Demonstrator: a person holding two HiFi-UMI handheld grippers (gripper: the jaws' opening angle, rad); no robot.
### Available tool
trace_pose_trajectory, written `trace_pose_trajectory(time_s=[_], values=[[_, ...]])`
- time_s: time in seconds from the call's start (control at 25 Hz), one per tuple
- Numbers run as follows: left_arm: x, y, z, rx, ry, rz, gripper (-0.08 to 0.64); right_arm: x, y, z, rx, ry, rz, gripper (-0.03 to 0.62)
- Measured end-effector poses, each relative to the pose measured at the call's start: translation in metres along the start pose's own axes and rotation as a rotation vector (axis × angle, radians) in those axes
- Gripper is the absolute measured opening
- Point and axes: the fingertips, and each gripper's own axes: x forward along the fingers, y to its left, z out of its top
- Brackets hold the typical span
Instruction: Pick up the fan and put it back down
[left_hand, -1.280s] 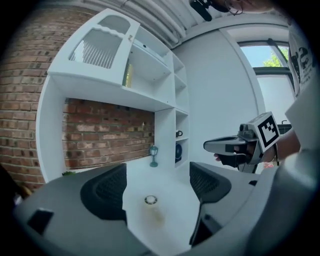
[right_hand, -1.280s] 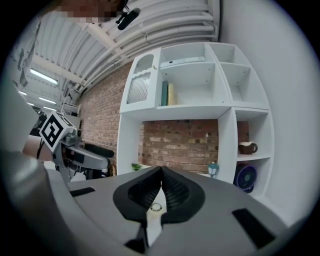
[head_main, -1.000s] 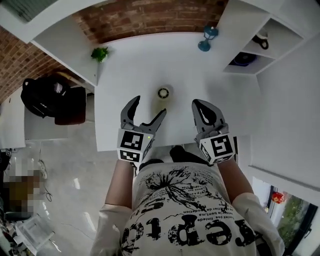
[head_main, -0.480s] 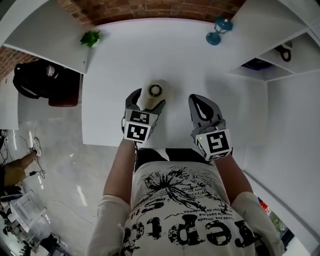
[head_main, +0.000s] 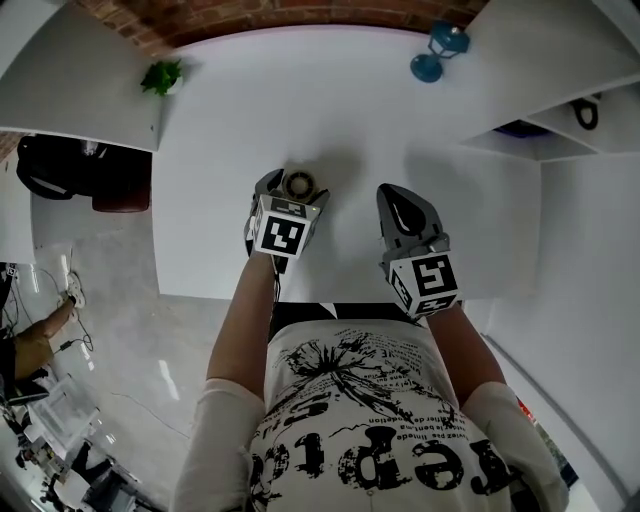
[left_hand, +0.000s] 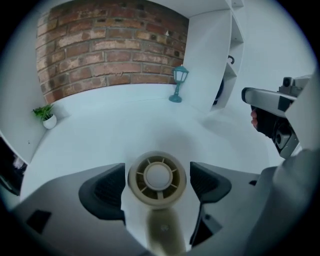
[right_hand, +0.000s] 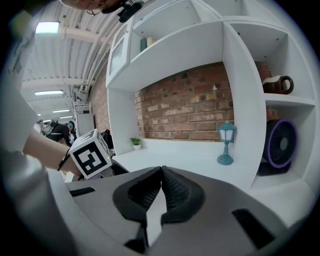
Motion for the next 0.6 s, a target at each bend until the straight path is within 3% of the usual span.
trace_pose_trajectory(time_s=[0.24,0.6], values=[[0.016,0.0,-0.013,0.012,0.088,0.002,0.387,0.008,-0.009,-0.001,0.008,0.014,-0.006,0.015],[0.021,0.004,-0.013,0.026,0.076,0.004,0.385,0.016,-0.012,-0.009,-0.007,0.046,0.005,0.015]])
